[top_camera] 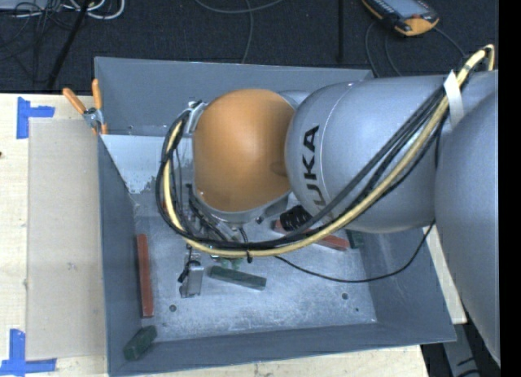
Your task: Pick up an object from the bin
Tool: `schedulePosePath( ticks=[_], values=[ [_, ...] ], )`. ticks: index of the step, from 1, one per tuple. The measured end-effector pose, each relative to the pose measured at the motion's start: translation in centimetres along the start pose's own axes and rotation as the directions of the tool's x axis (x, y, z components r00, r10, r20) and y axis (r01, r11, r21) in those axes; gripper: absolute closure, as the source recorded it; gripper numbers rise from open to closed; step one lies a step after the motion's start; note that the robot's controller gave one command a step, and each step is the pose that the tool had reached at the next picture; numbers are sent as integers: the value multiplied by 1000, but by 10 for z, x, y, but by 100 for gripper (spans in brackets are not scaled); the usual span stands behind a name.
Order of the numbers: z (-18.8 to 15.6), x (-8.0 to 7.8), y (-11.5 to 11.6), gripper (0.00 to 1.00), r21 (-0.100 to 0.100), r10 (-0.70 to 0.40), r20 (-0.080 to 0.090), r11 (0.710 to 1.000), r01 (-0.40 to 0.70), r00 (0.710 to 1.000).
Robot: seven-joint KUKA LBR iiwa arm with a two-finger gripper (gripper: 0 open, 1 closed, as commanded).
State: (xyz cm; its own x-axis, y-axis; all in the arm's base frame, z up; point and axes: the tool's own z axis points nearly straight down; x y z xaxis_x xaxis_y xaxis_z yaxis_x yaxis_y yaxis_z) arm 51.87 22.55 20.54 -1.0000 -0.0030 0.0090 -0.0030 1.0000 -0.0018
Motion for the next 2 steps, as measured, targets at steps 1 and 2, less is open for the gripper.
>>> schedulePosePath(
  ticks=[1, 2],
  values=[
    [-4, -2, -1, 0, -2, 5, 7, 1000, -5, 1000],
    [41, -9, -30, 0, -4, 119, 9, 993, -119, 993]
  ],
)
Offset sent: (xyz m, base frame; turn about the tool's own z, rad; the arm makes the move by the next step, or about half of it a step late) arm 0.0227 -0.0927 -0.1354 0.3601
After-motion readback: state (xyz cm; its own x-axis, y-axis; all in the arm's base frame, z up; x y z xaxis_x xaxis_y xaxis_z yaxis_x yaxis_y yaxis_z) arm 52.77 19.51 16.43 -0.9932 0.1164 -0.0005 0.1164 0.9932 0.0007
